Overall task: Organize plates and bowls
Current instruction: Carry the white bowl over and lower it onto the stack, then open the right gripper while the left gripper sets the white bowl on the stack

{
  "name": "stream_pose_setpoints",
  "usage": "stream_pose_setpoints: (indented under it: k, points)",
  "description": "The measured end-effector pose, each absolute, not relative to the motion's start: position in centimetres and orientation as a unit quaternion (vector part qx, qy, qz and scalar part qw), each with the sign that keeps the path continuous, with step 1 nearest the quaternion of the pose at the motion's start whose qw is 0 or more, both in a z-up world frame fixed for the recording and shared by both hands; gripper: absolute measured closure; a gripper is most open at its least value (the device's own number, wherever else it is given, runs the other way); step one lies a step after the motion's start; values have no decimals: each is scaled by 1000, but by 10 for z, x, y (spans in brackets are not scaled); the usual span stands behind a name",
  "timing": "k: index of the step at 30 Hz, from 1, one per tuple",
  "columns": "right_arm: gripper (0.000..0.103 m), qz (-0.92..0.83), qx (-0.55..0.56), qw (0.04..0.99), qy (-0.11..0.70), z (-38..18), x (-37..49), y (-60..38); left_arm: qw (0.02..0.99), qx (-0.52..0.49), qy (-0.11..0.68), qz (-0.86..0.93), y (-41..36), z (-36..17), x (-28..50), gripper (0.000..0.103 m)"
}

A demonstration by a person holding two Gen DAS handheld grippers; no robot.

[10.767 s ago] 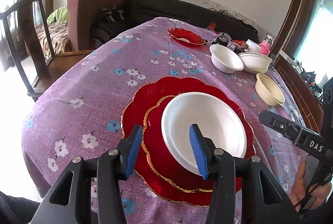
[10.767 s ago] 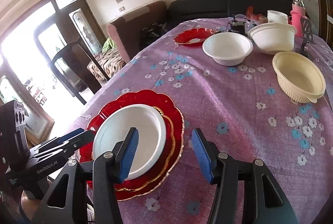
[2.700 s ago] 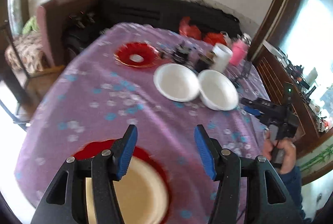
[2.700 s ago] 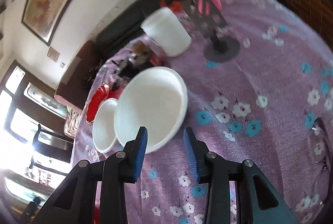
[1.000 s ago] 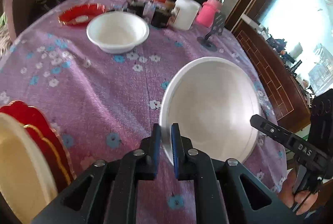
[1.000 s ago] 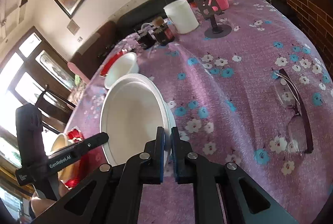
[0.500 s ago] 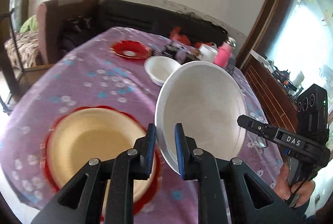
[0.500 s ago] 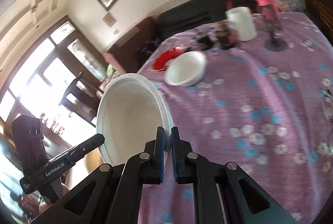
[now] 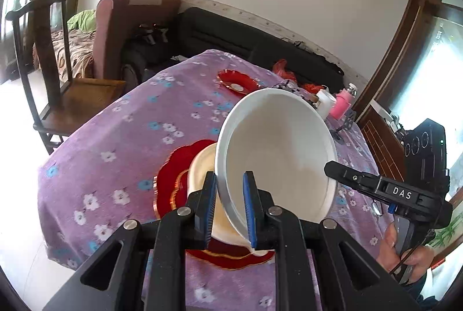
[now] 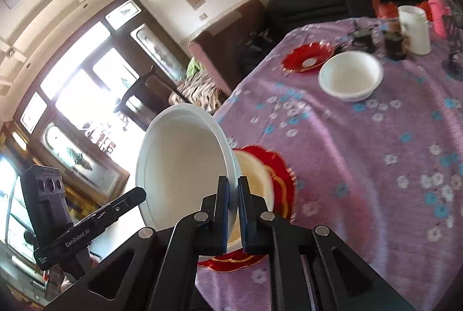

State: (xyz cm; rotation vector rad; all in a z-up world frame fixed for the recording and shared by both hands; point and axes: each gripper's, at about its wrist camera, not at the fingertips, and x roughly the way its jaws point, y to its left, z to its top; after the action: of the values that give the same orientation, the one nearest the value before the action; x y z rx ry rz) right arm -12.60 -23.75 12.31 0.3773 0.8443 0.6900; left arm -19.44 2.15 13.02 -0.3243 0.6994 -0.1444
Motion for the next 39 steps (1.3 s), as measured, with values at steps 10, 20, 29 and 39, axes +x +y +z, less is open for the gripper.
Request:
stream_pose_setpoints:
  k: [10,20,29,39]
  points:
    - [95,322,180,827,425,111,-124,-225,912,-182,360,-71,37,113,-188,86]
    - [94,312,192,814,450,94,-110,-230,901,-188,383,-76,32,99,-174,85]
    - [92,304,183,815,459,86,-104,-234,895,-190,395,-77,27,92,-166,83]
    - [90,306,177,810,468,83,-103,-233,893,-194,398,-76,28,89,-163,83]
